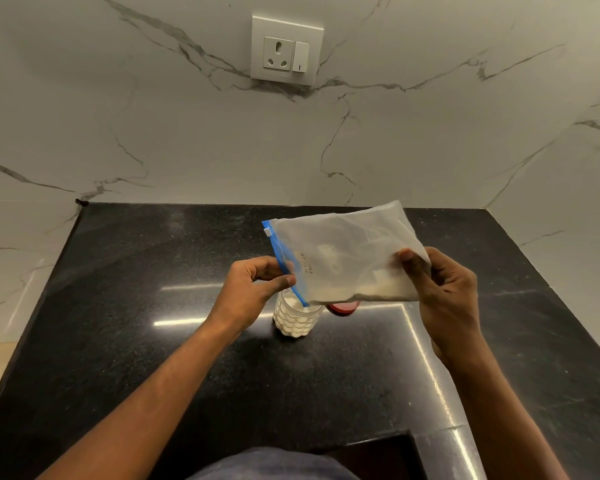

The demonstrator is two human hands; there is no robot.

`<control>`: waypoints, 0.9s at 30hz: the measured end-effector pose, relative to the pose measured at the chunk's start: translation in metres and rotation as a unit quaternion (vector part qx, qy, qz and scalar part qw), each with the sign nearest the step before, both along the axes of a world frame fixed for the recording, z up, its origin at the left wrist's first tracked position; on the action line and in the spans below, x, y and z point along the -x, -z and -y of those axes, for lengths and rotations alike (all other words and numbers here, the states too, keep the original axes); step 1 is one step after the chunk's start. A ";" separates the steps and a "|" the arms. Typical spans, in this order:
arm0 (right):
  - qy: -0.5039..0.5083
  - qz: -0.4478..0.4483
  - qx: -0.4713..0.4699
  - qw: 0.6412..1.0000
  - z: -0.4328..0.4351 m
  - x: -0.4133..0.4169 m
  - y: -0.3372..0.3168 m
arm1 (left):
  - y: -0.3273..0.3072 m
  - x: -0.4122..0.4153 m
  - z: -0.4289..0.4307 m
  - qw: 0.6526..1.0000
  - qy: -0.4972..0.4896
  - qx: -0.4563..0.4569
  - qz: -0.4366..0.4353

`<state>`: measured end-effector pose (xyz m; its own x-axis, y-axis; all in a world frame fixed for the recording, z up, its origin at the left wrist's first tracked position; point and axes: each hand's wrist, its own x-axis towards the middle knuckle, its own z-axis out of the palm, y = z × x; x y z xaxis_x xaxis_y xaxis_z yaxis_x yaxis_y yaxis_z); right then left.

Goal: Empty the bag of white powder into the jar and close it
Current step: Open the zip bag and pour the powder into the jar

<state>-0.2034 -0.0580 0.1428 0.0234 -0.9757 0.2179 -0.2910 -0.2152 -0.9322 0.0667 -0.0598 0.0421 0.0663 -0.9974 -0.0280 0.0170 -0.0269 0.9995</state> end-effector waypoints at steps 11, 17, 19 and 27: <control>-0.018 -0.023 0.020 0.999 0.001 0.001 -0.002 | 0.002 -0.001 -0.001 1.000 -0.001 0.000 0.006; -0.009 -0.014 0.022 1.000 0.000 0.004 0.001 | 0.002 -0.002 -0.002 1.000 -0.003 0.003 0.002; -0.025 -0.030 0.017 0.999 -0.002 0.003 0.003 | 0.002 -0.002 -0.002 1.000 -0.002 0.001 0.005; -0.004 -0.008 0.022 1.000 -0.002 0.004 0.002 | 0.001 -0.001 -0.003 1.000 -0.004 0.001 -0.008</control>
